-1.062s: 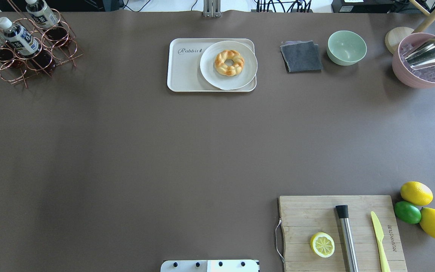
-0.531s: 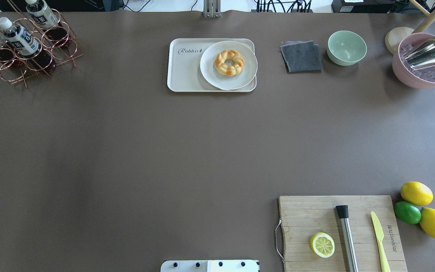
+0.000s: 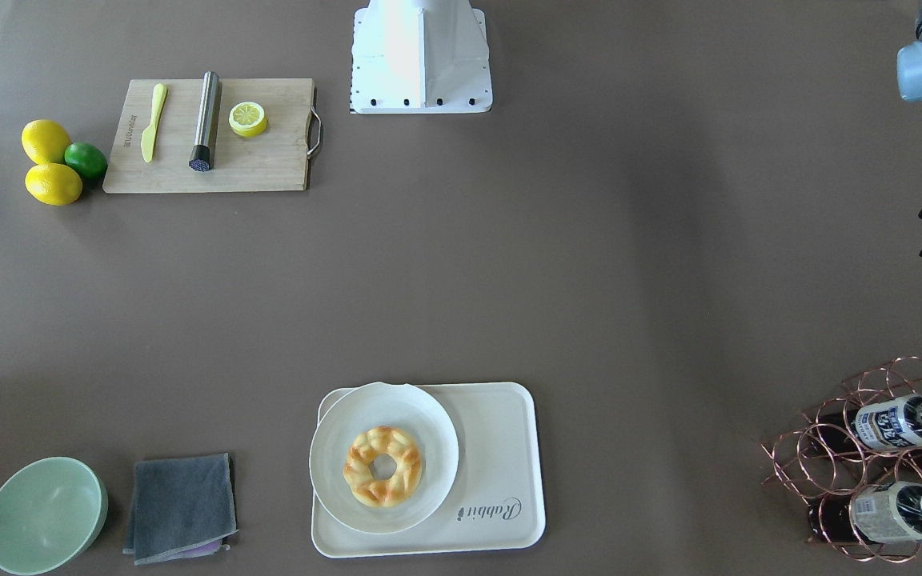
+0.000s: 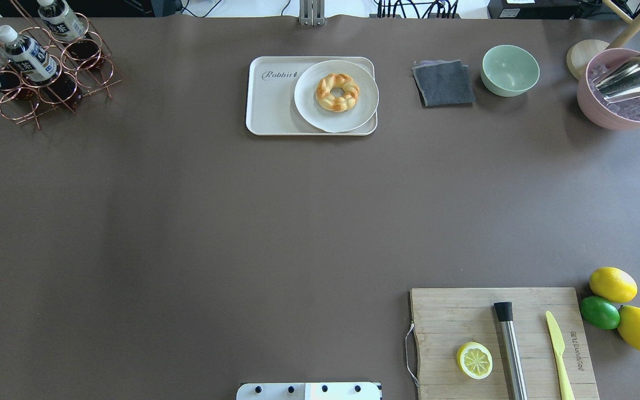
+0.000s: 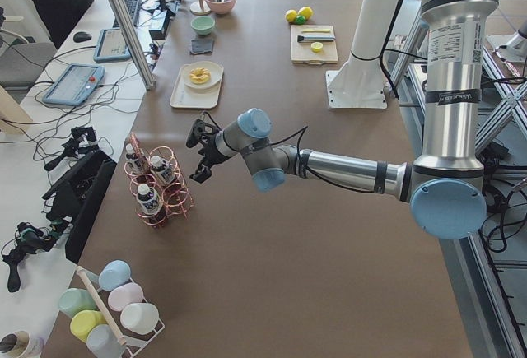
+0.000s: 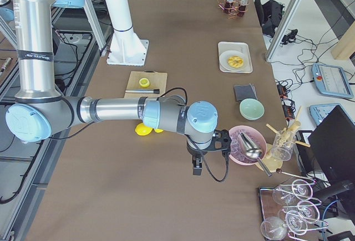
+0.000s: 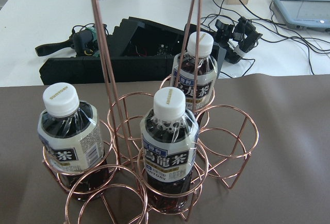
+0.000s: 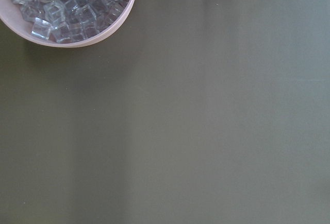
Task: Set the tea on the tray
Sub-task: 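Reach the left gripper into the copper rack and grasp a tea bottle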
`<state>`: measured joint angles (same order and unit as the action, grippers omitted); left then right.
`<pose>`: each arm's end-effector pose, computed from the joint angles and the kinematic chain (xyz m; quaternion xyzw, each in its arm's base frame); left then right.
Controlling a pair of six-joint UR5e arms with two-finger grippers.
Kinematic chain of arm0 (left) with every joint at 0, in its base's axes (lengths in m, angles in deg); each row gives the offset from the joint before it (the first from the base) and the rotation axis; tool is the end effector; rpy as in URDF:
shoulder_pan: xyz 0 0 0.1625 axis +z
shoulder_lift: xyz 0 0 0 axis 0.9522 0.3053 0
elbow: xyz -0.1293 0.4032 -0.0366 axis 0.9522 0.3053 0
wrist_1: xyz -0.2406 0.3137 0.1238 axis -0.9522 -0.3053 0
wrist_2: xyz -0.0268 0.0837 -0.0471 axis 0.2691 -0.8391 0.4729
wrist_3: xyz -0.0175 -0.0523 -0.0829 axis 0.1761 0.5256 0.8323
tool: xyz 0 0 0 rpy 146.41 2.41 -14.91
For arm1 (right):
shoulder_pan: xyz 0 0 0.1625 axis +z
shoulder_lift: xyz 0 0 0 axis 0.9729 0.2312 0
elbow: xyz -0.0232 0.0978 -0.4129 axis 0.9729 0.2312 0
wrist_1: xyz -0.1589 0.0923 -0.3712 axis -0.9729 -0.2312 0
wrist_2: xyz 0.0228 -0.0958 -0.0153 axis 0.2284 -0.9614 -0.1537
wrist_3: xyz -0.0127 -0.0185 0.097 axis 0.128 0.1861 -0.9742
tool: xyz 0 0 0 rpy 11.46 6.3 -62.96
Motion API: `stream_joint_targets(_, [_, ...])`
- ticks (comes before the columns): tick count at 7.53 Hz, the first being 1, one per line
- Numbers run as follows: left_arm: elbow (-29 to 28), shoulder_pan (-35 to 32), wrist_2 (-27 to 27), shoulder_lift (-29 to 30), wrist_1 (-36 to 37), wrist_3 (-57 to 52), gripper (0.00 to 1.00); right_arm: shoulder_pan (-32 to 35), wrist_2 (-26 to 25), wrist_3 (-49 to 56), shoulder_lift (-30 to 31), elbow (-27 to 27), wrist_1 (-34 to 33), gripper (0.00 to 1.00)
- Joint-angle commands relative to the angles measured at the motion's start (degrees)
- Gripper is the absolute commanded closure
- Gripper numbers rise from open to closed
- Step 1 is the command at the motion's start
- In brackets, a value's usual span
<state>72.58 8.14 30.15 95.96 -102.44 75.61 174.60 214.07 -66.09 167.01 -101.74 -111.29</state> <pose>0.1286 -0.5261 0.4961 0.3633 0.3785 -0.1176 0.8432 0.1300 -0.4638 0.6281 0.0153 -0.3741 0.0002 0.9272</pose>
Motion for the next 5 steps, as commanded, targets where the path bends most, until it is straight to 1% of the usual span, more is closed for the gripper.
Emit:
stream_joint_targets(1, [-3.44, 1.06, -2.03, 4.93, 0.09, 0.1, 0.14, -0.32, 0.05, -0.36, -0.08, 0.1, -0.03, 0.0])
stream_joint_targets(5, [-6.43, 0.89, -2.12, 7.67, 0.09, -0.43, 0.14, -0.32, 0.05, -0.28, 0.01, 0.89, -0.03, 0.0])
